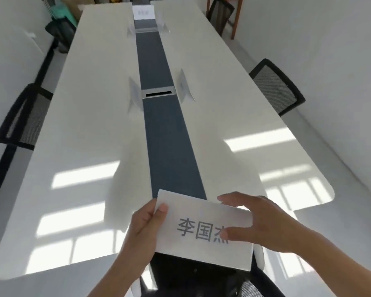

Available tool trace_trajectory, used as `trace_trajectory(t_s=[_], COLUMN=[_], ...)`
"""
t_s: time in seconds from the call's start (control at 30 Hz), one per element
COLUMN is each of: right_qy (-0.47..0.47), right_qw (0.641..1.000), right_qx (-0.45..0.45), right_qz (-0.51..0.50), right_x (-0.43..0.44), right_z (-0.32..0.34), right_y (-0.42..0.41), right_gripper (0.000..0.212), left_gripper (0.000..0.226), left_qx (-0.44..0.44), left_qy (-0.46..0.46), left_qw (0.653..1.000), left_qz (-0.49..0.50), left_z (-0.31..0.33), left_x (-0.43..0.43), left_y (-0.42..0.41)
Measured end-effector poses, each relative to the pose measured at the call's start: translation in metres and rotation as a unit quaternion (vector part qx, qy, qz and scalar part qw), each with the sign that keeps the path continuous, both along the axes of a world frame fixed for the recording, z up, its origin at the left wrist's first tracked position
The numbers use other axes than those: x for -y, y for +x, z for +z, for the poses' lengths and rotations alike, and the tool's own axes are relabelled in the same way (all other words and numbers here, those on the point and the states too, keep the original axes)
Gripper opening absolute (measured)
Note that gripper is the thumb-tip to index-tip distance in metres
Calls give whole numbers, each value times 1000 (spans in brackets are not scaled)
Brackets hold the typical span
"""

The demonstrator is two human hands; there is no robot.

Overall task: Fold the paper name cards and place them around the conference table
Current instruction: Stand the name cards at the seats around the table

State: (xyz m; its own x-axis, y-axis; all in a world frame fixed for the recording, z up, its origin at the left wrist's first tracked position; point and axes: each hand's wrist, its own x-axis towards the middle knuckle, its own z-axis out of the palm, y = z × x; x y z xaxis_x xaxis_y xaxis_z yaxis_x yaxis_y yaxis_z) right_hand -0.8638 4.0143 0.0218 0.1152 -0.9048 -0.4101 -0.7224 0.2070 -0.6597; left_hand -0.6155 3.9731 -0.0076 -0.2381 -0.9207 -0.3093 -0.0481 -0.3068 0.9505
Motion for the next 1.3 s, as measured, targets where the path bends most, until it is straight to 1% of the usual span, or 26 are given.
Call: trace_trajectory(t_s=[0.1, 0.17, 0.27, 0.33, 0.37, 0.4, 0.43, 0.5, 0.53, 0.6, 0.63, 0.7, 0.8, 1.03, 1.3], right_qy=[36, 47, 50, 35, 25, 12, -3, -30, -41, -66, -79, -103, -136, -141, -149], right_qw=[997, 996, 995, 995, 995, 994, 992, 988, 985, 981, 978, 968, 958, 944, 940], right_qx=[15, 28, 13, -22, -49, -77, -103, -139, -151, -171, -183, -214, -239, -275, -278], right_qz=[65, 76, 86, 88, 82, 75, 69, 68, 68, 67, 69, 80, 88, 113, 131], right_x=[57, 91, 135, 161, 174, 187, 200, 226, 239, 264, 278, 306, 349, 425, 450], right_z=[-15, -30, -54, -70, -78, -85, -92, -104, -109, -115, -118, -123, -138, -182, -204], right_y=[2, 0, -7, -12, -15, -19, -23, -27, -29, -28, -27, -21, -9, 22, 35], right_gripper=[48, 37, 36, 36, 35, 35, 35, 35, 35, 36, 37, 40, 45, 48, 47], left_gripper=[30, 31, 36, 41, 42, 40, 36, 32, 36, 47, 52, 61, 65, 68, 68], left_qx=[0, 8, 29, 86, 129, 194, 277, 443, 504, 584, 603, 620, 631, 633, 630], left_qy=[-3, -9, -5, -22, -36, -49, -59, -61, -57, -58, -67, -82, -85, -66, -54], left_qw=[1000, 999, 997, 991, 984, 972, 952, 892, 861, 810, 794, 779, 770, 770, 774], left_qz=[24, 36, 73, 103, 118, 125, 119, 67, 37, -8, -23, -33, -34, -40, -45], left_z=[-3, -12, -38, -71, -93, -117, -142, -187, -206, -235, -245, -260, -265, -269, -269], left_x=[28, 49, 87, 115, 129, 142, 152, 163, 163, 159, 155, 148, 146, 147, 149], left_y=[-5, -9, -15, -13, -8, -2, 6, 19, 24, 30, 31, 32, 31, 33, 35])
